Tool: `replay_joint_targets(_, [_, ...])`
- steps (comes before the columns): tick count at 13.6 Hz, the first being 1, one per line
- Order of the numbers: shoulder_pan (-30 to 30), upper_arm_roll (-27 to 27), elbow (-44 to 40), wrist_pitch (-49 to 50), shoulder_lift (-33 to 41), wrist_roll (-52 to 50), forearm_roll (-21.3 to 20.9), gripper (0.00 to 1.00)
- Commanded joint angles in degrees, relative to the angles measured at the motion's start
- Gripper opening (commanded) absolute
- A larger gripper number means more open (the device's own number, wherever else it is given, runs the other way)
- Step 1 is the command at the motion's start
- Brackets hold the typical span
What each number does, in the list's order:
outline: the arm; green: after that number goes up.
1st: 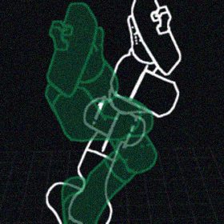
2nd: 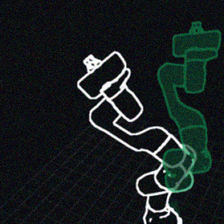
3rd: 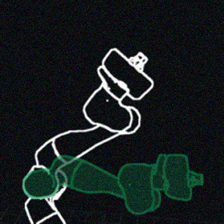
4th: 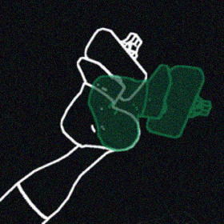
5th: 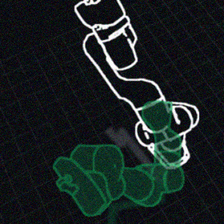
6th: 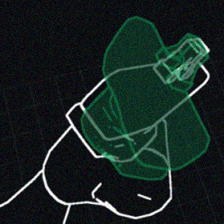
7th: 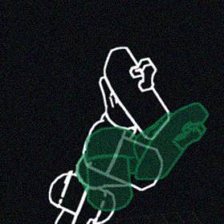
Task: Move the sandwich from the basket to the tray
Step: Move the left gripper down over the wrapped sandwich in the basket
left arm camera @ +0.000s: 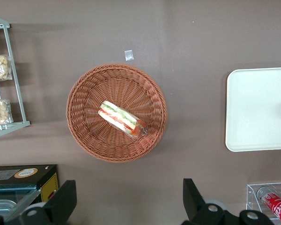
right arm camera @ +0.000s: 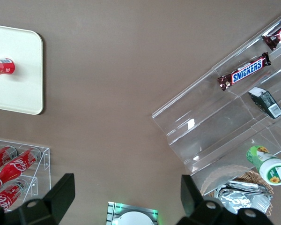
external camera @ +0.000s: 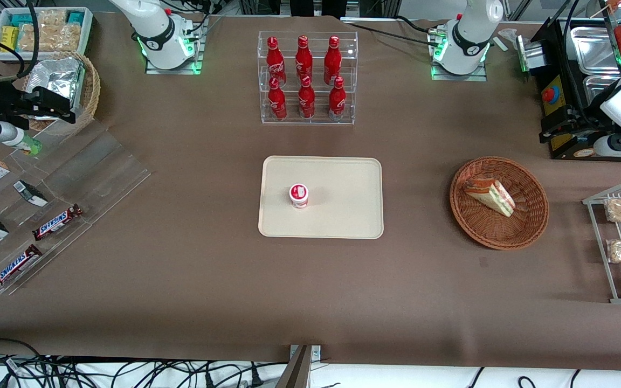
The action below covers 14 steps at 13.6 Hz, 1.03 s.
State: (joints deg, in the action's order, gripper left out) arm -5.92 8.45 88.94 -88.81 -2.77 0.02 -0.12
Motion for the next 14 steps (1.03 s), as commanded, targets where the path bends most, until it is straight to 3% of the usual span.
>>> replay_joint_targets(1, [-0.2,0.0,-1.9,1.4,-1.2,1.4,0.4,1.00])
replay_joint_targets(6, [-0.4,-0.5,-1.3,-0.2,-3.9,-2.4,-0.8,1.00])
replay_joint_targets(9, [-0.5,-0.5,0.4,-3.9,-7.2,-16.1,-1.1,1.00])
replay_joint_targets(14, [-0.9,-0.5,11.7,-15.9,-7.3,-33.3,-3.5,1.00])
